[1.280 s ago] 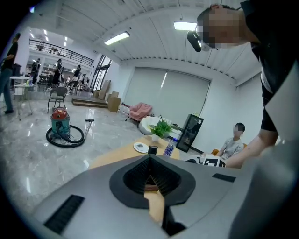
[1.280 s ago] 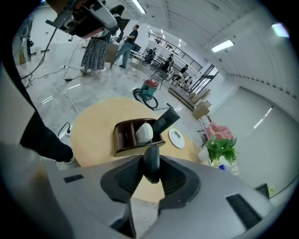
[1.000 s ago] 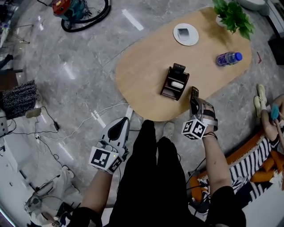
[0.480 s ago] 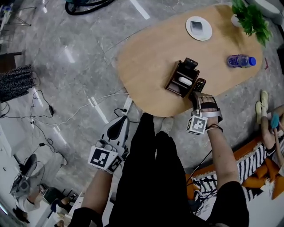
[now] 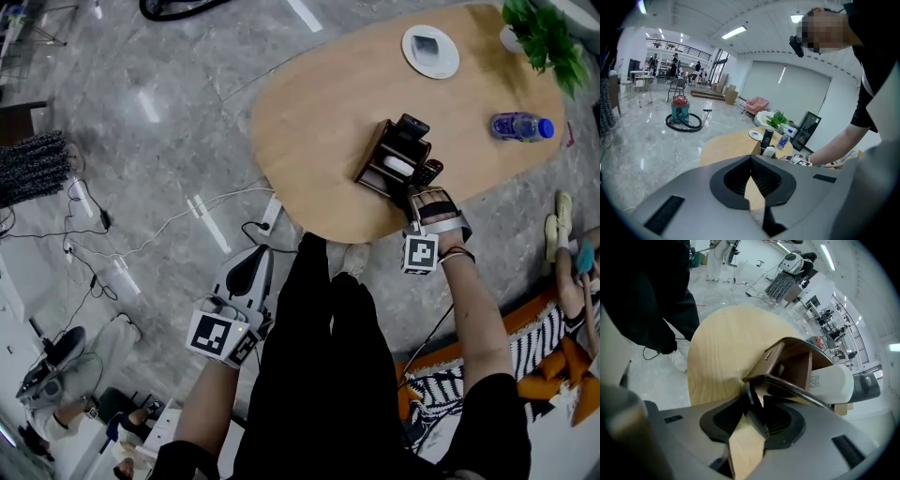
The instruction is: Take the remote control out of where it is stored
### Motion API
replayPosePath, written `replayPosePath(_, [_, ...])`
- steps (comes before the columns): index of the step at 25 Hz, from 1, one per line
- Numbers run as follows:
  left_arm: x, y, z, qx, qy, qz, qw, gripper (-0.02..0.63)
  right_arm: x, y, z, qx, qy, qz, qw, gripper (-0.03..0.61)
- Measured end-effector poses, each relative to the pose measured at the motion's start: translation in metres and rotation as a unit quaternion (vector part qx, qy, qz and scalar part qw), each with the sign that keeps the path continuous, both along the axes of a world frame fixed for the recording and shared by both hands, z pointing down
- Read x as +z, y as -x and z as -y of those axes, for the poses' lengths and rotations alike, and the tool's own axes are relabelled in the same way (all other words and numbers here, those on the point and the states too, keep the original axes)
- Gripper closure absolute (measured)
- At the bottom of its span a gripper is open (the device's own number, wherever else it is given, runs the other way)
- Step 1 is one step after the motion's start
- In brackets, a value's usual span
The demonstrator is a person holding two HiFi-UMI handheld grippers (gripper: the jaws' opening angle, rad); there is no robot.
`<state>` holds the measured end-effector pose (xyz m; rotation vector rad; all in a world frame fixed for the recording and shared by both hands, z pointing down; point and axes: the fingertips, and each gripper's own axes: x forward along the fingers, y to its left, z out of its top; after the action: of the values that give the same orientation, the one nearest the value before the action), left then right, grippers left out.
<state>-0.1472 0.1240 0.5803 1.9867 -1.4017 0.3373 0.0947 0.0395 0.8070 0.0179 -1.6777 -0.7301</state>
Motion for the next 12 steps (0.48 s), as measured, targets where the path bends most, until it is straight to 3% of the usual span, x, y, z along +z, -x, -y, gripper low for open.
replayPosePath(7, [0.0034, -0.0015, -0.0076, -0.005, 0.001, 0.004, 1.0, 0.607, 0.011, -0.0005, -0.0032, 0.014, 0.022, 0.01, 1.0, 0.443])
replayPosePath(12, [0.0026, -0.0075, -0.0093, -0.007, 0.002, 0.005, 1.0, 0.607, 0.0099, -0.0045, -0.0063, 0.039, 0.031, 0.018, 0.999, 0.392])
